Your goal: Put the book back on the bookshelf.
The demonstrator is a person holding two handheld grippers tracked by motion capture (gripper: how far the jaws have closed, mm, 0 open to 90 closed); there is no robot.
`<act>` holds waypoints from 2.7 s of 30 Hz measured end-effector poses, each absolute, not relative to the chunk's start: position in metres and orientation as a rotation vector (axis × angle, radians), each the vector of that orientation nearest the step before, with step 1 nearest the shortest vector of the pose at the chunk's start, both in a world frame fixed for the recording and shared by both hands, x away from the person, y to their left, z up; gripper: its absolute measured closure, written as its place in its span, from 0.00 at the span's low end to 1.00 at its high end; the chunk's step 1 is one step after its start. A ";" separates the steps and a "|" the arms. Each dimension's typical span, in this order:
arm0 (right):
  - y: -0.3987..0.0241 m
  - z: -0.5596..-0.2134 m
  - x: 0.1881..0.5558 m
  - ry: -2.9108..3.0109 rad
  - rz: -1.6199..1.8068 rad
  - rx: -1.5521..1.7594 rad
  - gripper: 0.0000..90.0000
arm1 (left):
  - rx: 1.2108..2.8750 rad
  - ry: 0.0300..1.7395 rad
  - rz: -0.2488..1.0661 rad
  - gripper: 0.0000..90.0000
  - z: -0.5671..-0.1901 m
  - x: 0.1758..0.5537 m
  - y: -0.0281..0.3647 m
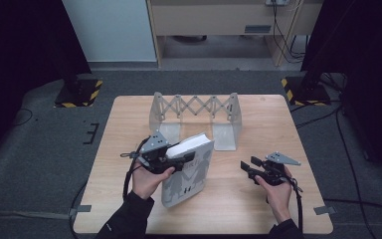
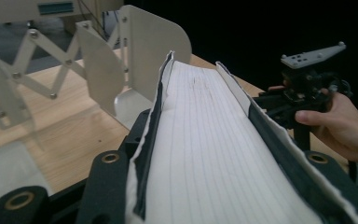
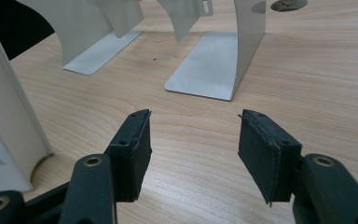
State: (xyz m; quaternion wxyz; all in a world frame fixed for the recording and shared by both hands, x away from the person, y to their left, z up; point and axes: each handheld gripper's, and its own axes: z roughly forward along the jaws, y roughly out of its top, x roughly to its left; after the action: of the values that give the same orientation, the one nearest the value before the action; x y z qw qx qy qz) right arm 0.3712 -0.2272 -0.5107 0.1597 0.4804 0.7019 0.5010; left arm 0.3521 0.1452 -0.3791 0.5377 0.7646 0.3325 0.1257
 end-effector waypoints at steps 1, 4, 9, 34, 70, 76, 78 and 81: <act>-0.227 -0.511 0.371 2.005 1.431 1.373 0.49 | 1.810 0.803 0.308 0.54 -0.377 0.353 0.150; -0.227 -0.511 0.371 2.006 1.428 1.375 0.49 | 1.796 0.836 0.332 0.54 -0.371 0.357 0.161; -0.228 -0.511 0.371 2.001 1.423 1.393 0.49 | 1.774 0.886 0.416 0.54 -0.360 0.361 0.178; -0.230 -0.537 0.380 2.140 1.001 1.405 0.20 | 1.566 1.073 0.679 0.55 -0.343 0.406 0.215; -0.226 -0.539 0.381 2.171 0.921 1.382 0.08 | 1.450 1.138 0.817 0.56 -0.376 0.484 0.167; -0.226 -0.539 0.381 2.171 0.922 1.384 0.07 | 1.457 1.133 0.814 0.56 -0.387 0.481 0.166; -0.226 -0.539 0.381 2.171 0.923 1.380 0.07 | 1.467 1.129 0.813 0.56 -0.388 0.481 0.167; -0.226 -0.539 0.382 2.171 0.923 1.380 0.07 | 1.481 1.121 0.799 0.55 -0.388 0.478 0.169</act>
State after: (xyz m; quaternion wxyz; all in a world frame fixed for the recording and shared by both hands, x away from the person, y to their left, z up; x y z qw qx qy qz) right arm 0.3815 -0.2257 -0.5387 0.2030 0.4944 0.7779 0.3305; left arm 0.4777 0.1687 -0.3880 0.5308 0.6208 0.4698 0.3350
